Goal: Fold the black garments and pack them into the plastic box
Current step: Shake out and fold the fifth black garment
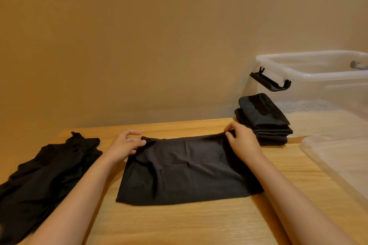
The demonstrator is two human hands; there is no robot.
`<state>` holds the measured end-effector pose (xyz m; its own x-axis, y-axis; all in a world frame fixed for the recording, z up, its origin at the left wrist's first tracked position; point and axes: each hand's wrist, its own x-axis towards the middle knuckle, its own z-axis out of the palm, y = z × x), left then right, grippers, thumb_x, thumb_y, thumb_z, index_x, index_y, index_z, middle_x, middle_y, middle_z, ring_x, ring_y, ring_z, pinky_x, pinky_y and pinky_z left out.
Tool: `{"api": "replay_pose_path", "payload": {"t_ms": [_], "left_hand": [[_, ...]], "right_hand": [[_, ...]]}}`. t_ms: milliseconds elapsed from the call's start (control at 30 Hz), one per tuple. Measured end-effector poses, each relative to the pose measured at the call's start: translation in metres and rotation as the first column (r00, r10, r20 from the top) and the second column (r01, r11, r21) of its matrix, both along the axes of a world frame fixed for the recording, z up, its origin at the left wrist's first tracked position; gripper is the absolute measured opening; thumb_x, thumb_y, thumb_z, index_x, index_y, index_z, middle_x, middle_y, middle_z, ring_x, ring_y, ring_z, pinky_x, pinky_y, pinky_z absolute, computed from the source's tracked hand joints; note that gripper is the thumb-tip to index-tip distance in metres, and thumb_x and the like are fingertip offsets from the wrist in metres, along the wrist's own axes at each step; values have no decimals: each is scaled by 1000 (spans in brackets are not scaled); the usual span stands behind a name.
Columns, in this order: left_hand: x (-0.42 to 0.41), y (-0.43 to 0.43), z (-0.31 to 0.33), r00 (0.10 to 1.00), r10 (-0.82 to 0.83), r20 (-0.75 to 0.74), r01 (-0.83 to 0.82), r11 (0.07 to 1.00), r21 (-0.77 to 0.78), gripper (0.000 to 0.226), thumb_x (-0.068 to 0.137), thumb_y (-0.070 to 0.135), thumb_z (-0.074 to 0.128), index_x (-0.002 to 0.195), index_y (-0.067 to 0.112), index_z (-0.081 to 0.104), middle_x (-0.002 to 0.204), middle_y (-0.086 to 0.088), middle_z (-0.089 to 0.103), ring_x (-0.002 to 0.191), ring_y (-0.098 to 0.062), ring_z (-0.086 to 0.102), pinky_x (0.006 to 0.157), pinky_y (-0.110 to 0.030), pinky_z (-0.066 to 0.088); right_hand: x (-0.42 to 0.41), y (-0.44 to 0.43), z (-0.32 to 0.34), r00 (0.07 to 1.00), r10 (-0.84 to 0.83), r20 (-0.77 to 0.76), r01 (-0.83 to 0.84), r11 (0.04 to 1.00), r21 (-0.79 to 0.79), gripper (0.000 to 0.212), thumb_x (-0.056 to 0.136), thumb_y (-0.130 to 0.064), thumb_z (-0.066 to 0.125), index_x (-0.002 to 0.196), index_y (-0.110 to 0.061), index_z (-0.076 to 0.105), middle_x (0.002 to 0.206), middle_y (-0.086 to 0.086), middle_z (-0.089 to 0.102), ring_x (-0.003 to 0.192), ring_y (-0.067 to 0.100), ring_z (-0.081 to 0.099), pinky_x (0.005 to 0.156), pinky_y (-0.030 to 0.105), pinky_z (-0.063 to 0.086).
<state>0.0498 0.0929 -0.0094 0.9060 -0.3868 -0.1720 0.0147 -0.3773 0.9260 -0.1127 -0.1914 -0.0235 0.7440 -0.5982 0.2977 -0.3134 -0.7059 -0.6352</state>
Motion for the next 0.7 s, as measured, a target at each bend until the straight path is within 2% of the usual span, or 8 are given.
{"api": "replay_pose_path", "payload": {"t_ms": [100, 167, 200, 333, 467, 533, 600, 700], "left_hand": [[6, -7, -8, 998, -21, 60, 16, 996, 84, 32, 90, 10, 67, 120, 15, 55, 99, -9, 68, 90, -16, 62, 78, -27, 48], [11, -11, -8, 991, -28, 129, 15, 995, 103, 24, 91, 9, 65, 113, 16, 59, 94, -10, 67, 79, -14, 61, 63, -21, 43], [15, -12, -7, 986, -15, 169, -1, 996, 93, 20, 91, 10, 64, 111, 15, 61, 94, -11, 68, 77, -12, 60, 62, -22, 42], [30, -18, -11, 949, 50, 311, -87, 991, 105, 10, 91, 15, 66, 101, 16, 65, 94, -10, 64, 82, -18, 59, 65, -26, 41], [24, -23, -21, 866, -40, 498, -149, 931, 333, 27, 92, 21, 64, 118, 13, 59, 110, -5, 59, 88, -16, 56, 75, -26, 44], [6, -22, -22, 774, -103, 625, -188, 905, 382, 34, 94, 27, 60, 126, 15, 54, 124, -2, 54, 107, -18, 54, 92, -33, 46], [-19, -18, -22, 694, -193, 694, -205, 871, 447, 36, 95, 30, 56, 129, 18, 51, 128, 2, 51, 121, -17, 48, 101, -35, 42], [-48, -3, -24, 695, -216, 686, -266, 809, 524, 29, 95, 35, 53, 122, 23, 51, 119, 7, 52, 113, -12, 48, 90, -28, 46]], "right_hand": [[9, -4, -8, 995, -36, -88, 29, 996, -84, 12, 97, -21, 53, 105, -19, 62, 100, -1, 67, 89, 18, 62, 67, 30, 46], [13, -8, -7, 997, -53, -57, 47, 994, -100, 12, 97, -20, 53, 104, -20, 62, 97, -2, 66, 87, 17, 62, 67, 31, 48], [15, -10, -5, 998, -62, -14, 61, 994, -90, 11, 96, -19, 54, 103, -20, 62, 96, -2, 66, 86, 17, 62, 68, 32, 50], [26, -17, 0, 987, -126, 101, 135, 987, -84, 13, 97, -17, 52, 106, -15, 60, 101, 1, 65, 88, 21, 62, 70, 38, 52], [35, -14, -11, 981, -100, -165, 71, 982, -175, 29, 97, -21, 53, 125, -14, 49, 124, 9, 53, 110, 25, 52, 79, 38, 51], [35, -12, -10, 982, -67, -176, 28, 976, -216, 36, 96, -23, 55, 131, -15, 47, 131, 8, 49, 121, 24, 44, 92, 38, 47], [31, -7, -1, 986, -18, -164, -27, 963, -267, 36, 97, -26, 53, 131, -18, 48, 135, 4, 49, 129, 21, 38, 103, 36, 38], [22, 11, 10, 962, 96, -257, -167, 948, -270, 39, 99, -36, 48, 135, -21, 48, 140, -2, 46, 136, 16, 30, 110, 33, 28]]}}
